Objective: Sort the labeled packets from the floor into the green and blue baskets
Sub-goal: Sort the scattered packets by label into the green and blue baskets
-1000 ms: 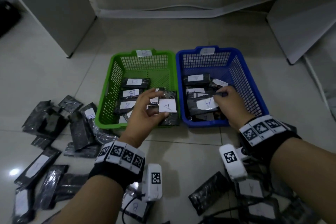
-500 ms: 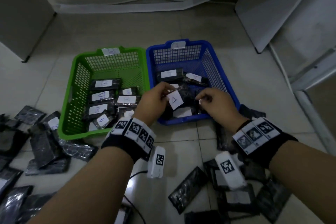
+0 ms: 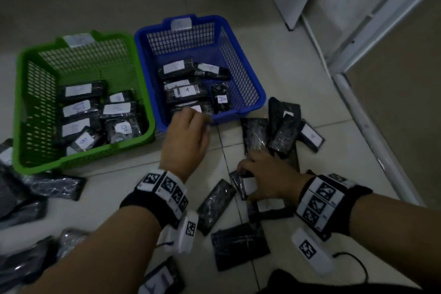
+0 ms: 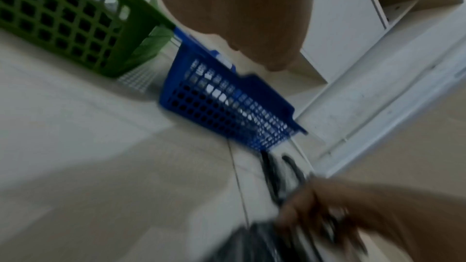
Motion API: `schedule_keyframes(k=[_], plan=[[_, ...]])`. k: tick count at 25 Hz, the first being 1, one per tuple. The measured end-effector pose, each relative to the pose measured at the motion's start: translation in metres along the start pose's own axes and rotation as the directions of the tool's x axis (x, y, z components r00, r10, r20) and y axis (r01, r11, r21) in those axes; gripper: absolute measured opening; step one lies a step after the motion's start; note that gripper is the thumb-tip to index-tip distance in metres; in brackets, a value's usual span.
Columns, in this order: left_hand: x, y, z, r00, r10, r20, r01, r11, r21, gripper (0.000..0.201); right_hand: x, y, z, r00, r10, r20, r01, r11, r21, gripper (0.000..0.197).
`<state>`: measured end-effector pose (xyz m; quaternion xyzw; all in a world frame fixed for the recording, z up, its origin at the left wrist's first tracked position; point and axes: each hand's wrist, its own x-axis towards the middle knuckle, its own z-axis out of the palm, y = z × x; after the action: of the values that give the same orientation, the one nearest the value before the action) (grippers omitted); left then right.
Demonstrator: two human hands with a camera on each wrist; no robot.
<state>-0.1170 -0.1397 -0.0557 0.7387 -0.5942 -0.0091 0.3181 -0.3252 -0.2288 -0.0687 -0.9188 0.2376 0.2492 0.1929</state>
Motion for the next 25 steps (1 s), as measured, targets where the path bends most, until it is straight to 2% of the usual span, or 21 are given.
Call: schedule_keyframes(k=[1,2,3,4,5,7,9,11,12,13,15,16,17,20,23,25], plan=[[-0.020,0.014,0.002,0.991,0.036,0.126,-0.031,0.998,-0.046,0.020,-0.002,-0.003,0.000,1.000,-0.003,0.006,0.004,0.999,-0.051,0.066],[-0.039,0.022,0.007,0.951,0.035,0.306,-0.010,0.996,-0.084,0.030,-0.003,-0.005,0.000,1.000,-0.011,-0.001,0.011,0.997,-0.074,0.065],[-0.057,0.026,0.012,0.873,0.012,0.488,0.038,0.995,-0.092,0.044,-0.004,-0.005,0.002,1.000,-0.006,-0.020,0.005,0.999,-0.045,0.061],[-0.072,0.025,0.018,0.791,-0.001,0.611,0.058,0.995,-0.075,0.058,-0.005,-0.004,0.001,0.998,0.018,-0.057,-0.015,0.999,0.049,0.055],[-0.083,0.023,0.024,0.737,0.000,0.676,0.048,0.997,-0.052,0.067,-0.005,-0.001,-0.001,0.994,0.062,-0.094,-0.043,0.980,0.193,0.048],[-0.090,0.017,0.028,0.707,0.007,0.708,0.065,0.995,-0.075,0.068,-0.004,0.003,-0.011,0.977,0.159,-0.146,-0.078,0.891,0.447,0.037],[-0.079,0.008,0.023,0.675,-0.053,0.736,0.236,0.961,-0.147,0.055,0.000,0.005,-0.029,0.956,0.229,-0.183,-0.074,0.793,0.604,0.025],[-0.059,-0.004,0.016,0.561,-0.148,0.814,0.516,0.832,-0.205,0.037,0.006,0.006,-0.048,0.917,0.312,-0.249,-0.007,0.636,0.772,0.014],[-0.051,-0.011,0.011,0.516,-0.178,0.838,0.661,0.706,-0.256,0.029,0.008,0.005,-0.056,0.893,0.356,-0.276,0.042,0.546,0.837,0.011],[-0.044,-0.016,0.004,0.497,-0.207,0.843,0.769,0.555,-0.317,0.022,0.010,0.003,-0.063,0.873,0.387,-0.298,0.093,0.468,0.879,0.010],[-0.030,-0.023,-0.012,0.496,-0.253,0.831,0.857,0.297,-0.421,0.013,0.017,-0.003,-0.071,0.838,0.421,-0.347,0.174,0.397,0.901,0.007],[-0.022,-0.025,-0.020,0.505,-0.261,0.823,0.860,0.230,-0.456,0.017,0.022,-0.006,-0.075,0.823,0.427,-0.375,0.205,0.393,0.896,0.007],[-0.016,-0.024,-0.028,0.518,-0.255,0.817,0.855,0.201,-0.479,0.021,0.025,-0.010,-0.078,0.808,0.438,-0.395,0.229,0.386,0.894,0.007],[0.002,-0.025,-0.048,0.565,-0.197,0.802,0.824,0.188,-0.534,0.024,0.035,-0.019,-0.086,0.798,0.468,-0.379,0.256,0.305,0.917,0.003],[0.017,-0.027,-0.066,0.646,-0.121,0.753,0.743,0.325,-0.585,0.038,0.044,-0.021,-0.097,0.792,0.479,-0.378,0.242,0.322,0.915,0.008],[0.030,-0.029,-0.072,0.722,-0.195,0.664,0.679,0.388,-0.623,0.042,0.057,-0.016,-0.109,0.769,0.503,-0.394,0.228,0.361,0.904,0.012]])
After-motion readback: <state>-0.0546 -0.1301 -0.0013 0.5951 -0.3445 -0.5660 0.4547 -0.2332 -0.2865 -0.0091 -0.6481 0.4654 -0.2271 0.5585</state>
